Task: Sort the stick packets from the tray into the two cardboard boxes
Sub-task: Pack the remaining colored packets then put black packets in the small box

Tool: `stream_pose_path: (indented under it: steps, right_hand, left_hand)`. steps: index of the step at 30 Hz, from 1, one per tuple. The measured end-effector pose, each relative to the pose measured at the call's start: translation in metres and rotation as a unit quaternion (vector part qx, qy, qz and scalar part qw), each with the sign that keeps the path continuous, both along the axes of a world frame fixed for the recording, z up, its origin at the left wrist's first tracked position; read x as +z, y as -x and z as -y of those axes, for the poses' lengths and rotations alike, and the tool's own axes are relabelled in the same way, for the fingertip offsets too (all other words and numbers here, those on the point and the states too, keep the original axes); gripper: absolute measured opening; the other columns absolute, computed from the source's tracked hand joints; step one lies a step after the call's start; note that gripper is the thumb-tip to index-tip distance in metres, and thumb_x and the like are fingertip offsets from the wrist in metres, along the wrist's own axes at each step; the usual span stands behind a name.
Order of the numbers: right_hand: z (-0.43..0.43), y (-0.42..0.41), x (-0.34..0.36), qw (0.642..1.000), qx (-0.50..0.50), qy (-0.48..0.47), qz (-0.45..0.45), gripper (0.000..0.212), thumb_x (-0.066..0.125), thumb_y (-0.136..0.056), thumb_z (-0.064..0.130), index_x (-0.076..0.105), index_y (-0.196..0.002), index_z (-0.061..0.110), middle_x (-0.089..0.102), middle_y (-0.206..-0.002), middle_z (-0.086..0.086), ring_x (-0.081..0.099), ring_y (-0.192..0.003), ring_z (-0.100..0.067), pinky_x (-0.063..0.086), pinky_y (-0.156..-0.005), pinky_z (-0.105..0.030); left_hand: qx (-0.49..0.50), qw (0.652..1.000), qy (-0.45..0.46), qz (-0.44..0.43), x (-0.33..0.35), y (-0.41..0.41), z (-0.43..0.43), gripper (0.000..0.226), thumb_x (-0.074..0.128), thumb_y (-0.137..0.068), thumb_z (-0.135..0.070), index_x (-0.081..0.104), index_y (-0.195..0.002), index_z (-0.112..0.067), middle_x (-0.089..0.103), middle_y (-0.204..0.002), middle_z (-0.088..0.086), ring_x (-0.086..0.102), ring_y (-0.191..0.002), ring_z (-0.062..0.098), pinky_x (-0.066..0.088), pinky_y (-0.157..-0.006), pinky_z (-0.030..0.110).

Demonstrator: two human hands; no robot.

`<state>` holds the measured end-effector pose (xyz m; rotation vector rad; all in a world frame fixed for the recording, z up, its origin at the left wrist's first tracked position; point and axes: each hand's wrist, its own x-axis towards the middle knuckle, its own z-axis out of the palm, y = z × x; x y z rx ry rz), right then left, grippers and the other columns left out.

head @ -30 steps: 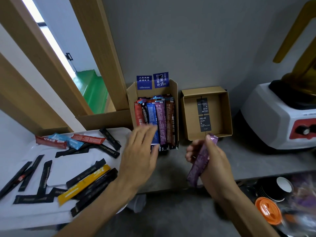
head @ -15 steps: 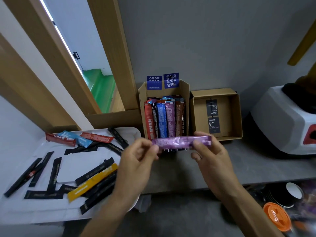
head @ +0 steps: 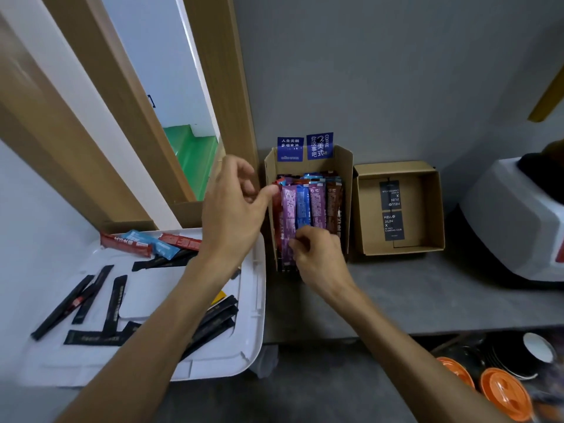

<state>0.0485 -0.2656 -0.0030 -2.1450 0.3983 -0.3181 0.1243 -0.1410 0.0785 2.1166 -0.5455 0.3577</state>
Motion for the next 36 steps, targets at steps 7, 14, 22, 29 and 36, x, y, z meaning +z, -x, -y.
stream_pose_path:
  steps: [7, 14, 22, 29, 36]
  right_hand:
    - [-0.005, -0.004, -0.015, 0.996, -0.074, 0.017, 0.046, 0.019, 0.07, -0.091, 0.022, 0.055, -0.103, 0.02, 0.063, -0.096, 0.008, 0.063, -0.086, -0.006, 0.057, -0.072, -0.023]
    - [-0.009, -0.015, -0.024, 0.994, -0.064, 0.085, 0.034, 0.011, 0.065, -0.096, 0.026, 0.063, -0.096, 0.015, 0.07, -0.09, -0.001, 0.066, -0.079, -0.015, 0.054, -0.064, -0.026]
    - [-0.011, -0.007, -0.023, 0.992, -0.08, 0.089, 0.045, 0.012, 0.067, -0.093, 0.027, 0.065, -0.096, 0.016, 0.072, -0.092, 0.0, 0.069, -0.085, -0.015, 0.061, -0.076, -0.041]
    - [-0.062, 0.029, 0.008, 0.988, 0.065, 0.094, 0.108, 0.009, 0.062, -0.091, 0.029, 0.067, -0.092, 0.022, 0.065, -0.084, 0.011, 0.061, -0.074, -0.007, 0.055, -0.066, -0.029]
    - [-0.126, -0.103, 0.002, 0.957, 0.184, 0.226, -0.008, 0.021, 0.053, -0.093, 0.012, 0.071, -0.104, 0.011, 0.068, -0.103, -0.011, 0.058, -0.098, -0.032, 0.05, -0.077, -0.043]
  left_hand:
    - [0.044, 0.991, -0.126, 0.033, -0.011, -0.015, 0.007, 0.065, 0.081, -0.074, -0.051, 0.04, -0.114, -0.02, 0.048, -0.106, -0.006, 0.053, -0.092, 0.012, 0.046, -0.073, 0.027]
    - [0.084, 0.979, -0.176, 0.061, -0.019, -0.025, 0.022, 0.067, 0.083, -0.072, -0.049, 0.04, -0.113, -0.018, 0.056, -0.112, 0.003, 0.059, -0.097, 0.02, 0.05, -0.081, 0.033]
    - [0.065, 0.987, -0.142, 0.026, -0.019, -0.006, 0.013, 0.057, 0.074, -0.079, -0.055, 0.039, -0.108, -0.022, 0.053, -0.107, -0.003, 0.057, -0.091, 0.014, 0.045, -0.073, 0.027]
    - [0.097, 0.983, -0.15, -0.035, -0.036, -0.011, -0.123, 0.014, 0.057, -0.098, -0.027, 0.06, -0.086, -0.02, 0.063, -0.084, -0.002, 0.058, -0.076, 0.015, 0.05, -0.066, 0.036]
    - [0.035, 0.87, -0.491, -0.001, -0.076, -0.123, -0.226, 0.07, 0.058, -0.074, 0.009, 0.052, -0.14, -0.015, 0.053, -0.144, 0.009, 0.05, -0.127, 0.034, 0.041, -0.102, 0.044]
